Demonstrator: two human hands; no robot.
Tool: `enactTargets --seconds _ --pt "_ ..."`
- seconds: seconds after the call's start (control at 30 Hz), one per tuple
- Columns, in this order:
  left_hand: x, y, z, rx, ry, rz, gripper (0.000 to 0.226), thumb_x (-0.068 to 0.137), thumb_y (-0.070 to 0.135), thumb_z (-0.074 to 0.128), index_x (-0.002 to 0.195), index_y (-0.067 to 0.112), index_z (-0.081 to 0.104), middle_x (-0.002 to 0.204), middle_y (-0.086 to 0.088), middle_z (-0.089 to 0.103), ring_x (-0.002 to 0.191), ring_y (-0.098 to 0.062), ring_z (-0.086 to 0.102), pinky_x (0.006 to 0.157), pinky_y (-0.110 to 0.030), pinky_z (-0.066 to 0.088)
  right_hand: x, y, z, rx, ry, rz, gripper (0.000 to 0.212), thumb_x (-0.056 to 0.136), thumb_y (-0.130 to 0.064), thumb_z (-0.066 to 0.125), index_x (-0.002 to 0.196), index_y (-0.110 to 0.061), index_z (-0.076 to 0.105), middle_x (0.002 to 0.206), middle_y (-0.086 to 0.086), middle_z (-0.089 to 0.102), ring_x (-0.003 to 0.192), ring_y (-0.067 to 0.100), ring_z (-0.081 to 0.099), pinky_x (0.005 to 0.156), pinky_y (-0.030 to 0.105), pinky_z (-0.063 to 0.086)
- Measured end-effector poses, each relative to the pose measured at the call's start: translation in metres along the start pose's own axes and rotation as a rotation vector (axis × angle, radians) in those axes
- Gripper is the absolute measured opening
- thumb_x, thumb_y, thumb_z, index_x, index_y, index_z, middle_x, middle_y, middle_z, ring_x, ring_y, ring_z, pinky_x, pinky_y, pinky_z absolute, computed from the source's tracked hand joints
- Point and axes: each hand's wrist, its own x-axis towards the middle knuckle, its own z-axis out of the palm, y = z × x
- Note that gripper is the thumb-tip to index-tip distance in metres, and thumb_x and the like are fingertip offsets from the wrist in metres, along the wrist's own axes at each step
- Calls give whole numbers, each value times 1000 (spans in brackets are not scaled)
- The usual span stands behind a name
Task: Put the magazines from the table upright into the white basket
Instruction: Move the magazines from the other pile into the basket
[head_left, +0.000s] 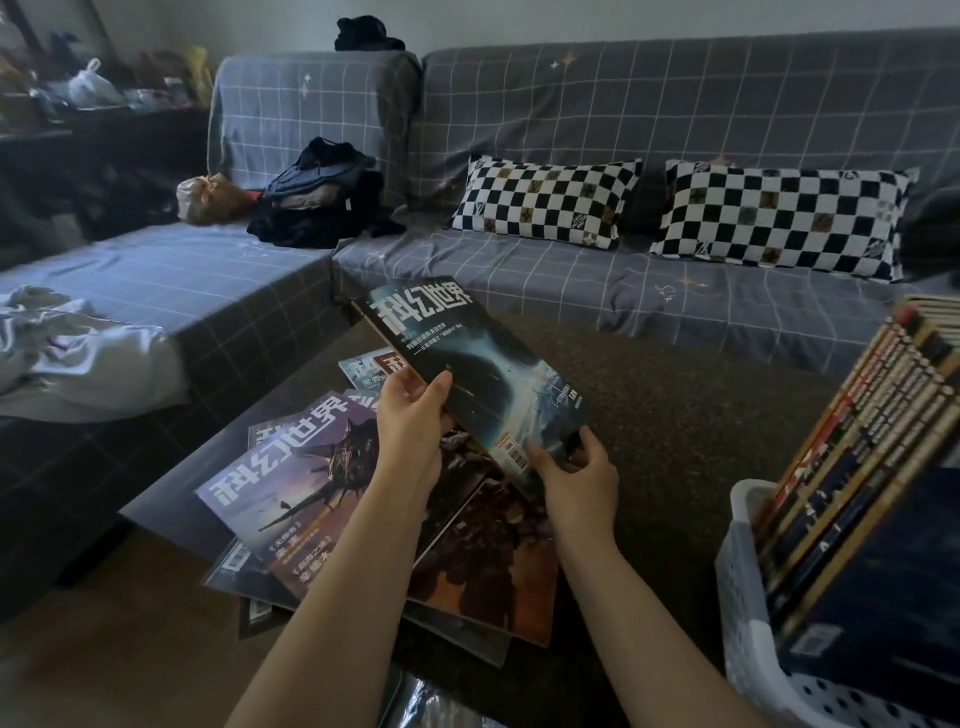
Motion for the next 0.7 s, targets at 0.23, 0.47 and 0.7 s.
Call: enactTargets --seconds 0.23,0.47,0.7 --pt "-59 47 -4 -29 -53 106 15 90 8 61 102 16 60 99 -13 71 85 -26 73 71 -41 60 -39 -24 -37 -40 -55 -115 82 73 -50 72 142 -21 39 137 7 41 114 20 52 100 41 45" --pt "-129 95 -11 -116 -107 148 17 93 9 55 107 11 64 86 -6 74 77 -21 72 60 -35 58 -79 -51 -74 -284 -142 -237 76 72 -71 55 133 -26 50 137 10 44 128 31 38 110 46 30" --pt "-188 122 -15 -20 -201 86 30 91 18 57 117 7 64 103 -16 69 93 -33 66 72 -44 58 -114 -61 -116 111 -451 -75 58 80 -53 63 126 -20 55 105 -5 68 87 9 65 82 30 50"
